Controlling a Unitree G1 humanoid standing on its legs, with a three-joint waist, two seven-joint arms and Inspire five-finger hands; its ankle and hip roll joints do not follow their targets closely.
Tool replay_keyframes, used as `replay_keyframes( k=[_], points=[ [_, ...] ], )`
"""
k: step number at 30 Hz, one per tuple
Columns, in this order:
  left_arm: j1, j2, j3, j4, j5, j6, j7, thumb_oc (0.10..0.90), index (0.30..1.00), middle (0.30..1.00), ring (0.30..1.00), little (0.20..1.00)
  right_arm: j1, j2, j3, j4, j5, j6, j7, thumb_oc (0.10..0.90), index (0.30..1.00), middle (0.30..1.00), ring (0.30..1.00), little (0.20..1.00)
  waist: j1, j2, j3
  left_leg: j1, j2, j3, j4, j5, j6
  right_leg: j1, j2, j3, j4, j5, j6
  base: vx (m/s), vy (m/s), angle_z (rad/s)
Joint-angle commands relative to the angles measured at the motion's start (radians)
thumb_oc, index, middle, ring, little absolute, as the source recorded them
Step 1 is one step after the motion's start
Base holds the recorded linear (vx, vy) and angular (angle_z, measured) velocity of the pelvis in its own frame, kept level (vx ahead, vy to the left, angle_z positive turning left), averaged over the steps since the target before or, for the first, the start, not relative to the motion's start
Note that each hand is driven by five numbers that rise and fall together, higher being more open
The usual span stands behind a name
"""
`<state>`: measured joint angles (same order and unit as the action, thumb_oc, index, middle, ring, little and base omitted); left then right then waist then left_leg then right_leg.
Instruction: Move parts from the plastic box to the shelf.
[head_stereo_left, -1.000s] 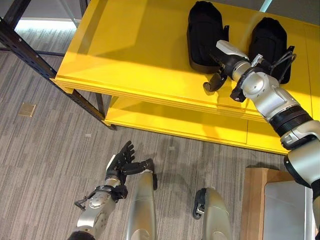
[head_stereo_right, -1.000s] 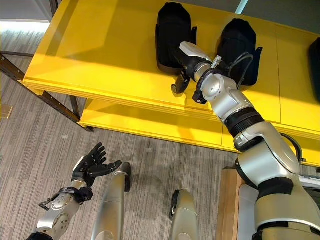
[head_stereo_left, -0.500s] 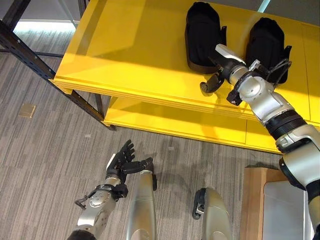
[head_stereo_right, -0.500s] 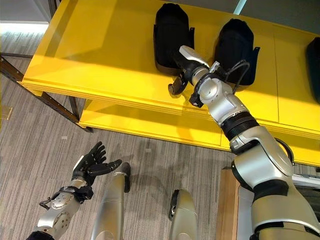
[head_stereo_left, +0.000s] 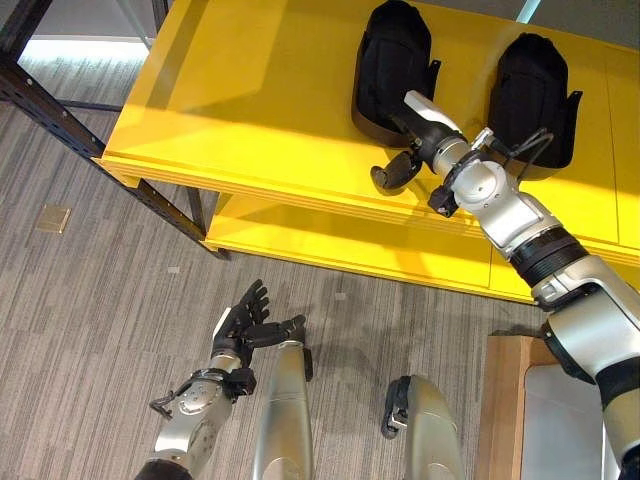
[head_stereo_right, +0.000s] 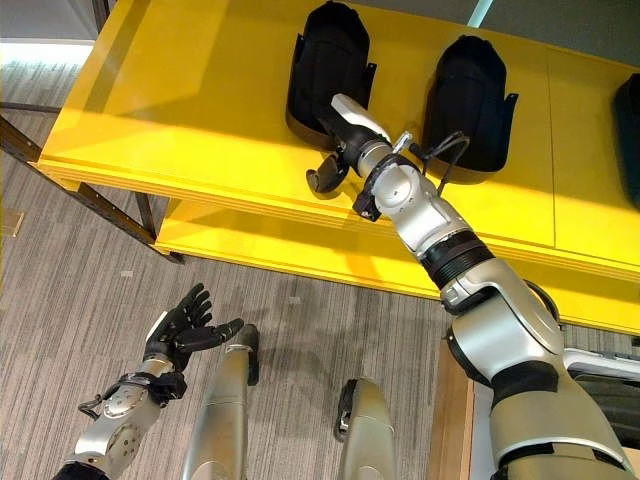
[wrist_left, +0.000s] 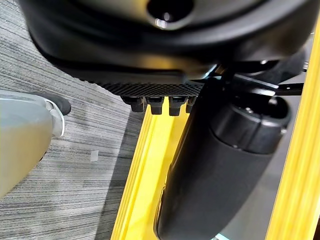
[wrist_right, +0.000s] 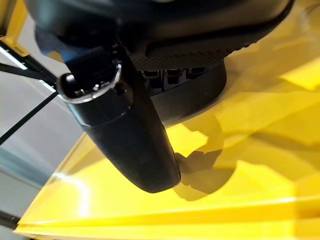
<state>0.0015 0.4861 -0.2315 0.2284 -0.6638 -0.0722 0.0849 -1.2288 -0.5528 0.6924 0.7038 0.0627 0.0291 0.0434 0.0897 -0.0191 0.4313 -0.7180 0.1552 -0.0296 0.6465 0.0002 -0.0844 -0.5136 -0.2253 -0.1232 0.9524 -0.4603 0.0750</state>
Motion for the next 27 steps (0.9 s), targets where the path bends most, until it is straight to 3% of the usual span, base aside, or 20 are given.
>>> replay_keyframes(
  k=[1, 27],
  points=[
    [-0.024, -0.002, -0.007, -0.038, -0.02, -0.075, 0.015, 0.9, 1.0, 1.0, 1.0, 1.0, 0.003, 0.037, -0.067, -0.067, 0.059, -0.064, -0.023, 0.9, 1.0, 1.0, 1.0, 1.0, 0.04, -0.017, -0.039, 0.016, 0.056, -0.055, 0.115, -0.15, -0.009, -0.001, -0.024, 0.0, -0.098, 0.122, 0.002, 0.0, 0.0, 0.0],
    [-0.02, -0.014, 0.002, -0.036, -0.002, -0.069, 0.02, 0.9, 1.0, 1.0, 1.0, 1.0, 0.062, -0.042, -0.051, -0.141, -0.018, -0.055, 0.006, 0.9, 1.0, 1.0, 1.0, 1.0, 0.021, -0.025, -0.036, 0.017, 0.064, -0.053, 0.125, -0.157, -0.008, -0.01, -0.021, 0.007, -0.086, 0.113, 0.001, 0.0, 0.0, 0.0]
  ],
)
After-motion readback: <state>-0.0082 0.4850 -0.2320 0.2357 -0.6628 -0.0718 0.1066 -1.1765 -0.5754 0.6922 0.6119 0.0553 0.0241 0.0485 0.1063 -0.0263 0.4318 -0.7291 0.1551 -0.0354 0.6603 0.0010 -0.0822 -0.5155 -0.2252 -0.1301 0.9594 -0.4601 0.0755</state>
